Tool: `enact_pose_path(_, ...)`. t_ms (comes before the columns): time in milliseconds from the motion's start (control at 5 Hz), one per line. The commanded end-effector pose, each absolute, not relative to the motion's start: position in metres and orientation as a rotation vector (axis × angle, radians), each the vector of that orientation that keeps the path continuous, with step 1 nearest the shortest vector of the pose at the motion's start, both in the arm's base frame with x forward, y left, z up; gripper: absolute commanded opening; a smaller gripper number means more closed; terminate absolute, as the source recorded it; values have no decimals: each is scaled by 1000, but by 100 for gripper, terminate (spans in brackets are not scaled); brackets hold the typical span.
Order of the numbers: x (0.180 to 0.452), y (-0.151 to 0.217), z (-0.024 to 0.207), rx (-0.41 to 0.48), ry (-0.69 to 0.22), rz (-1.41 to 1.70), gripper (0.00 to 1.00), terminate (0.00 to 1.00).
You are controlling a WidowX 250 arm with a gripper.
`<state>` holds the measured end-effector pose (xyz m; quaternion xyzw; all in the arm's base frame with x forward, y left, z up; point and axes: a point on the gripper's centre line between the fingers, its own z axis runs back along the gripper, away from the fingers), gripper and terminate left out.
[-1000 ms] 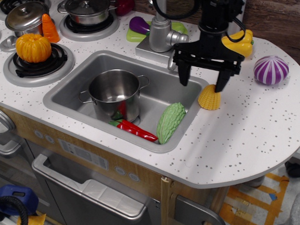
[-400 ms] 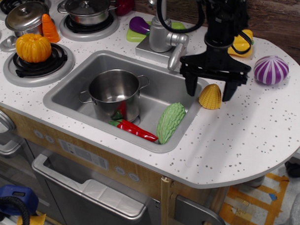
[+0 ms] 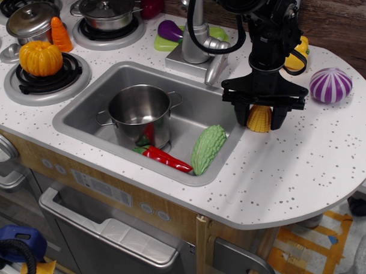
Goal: Put corn in pot which is in sink
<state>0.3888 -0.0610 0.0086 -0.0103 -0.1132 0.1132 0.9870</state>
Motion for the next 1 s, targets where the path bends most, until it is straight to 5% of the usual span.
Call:
enact_pose_path(0, 393, -56, 23, -22, -270, 233, 0, 0)
enact_pose_path(400, 381, -36, 69, 154, -155, 145, 0, 0)
enact_pose_path(800, 366, 19, 71, 299, -196, 16, 0, 0)
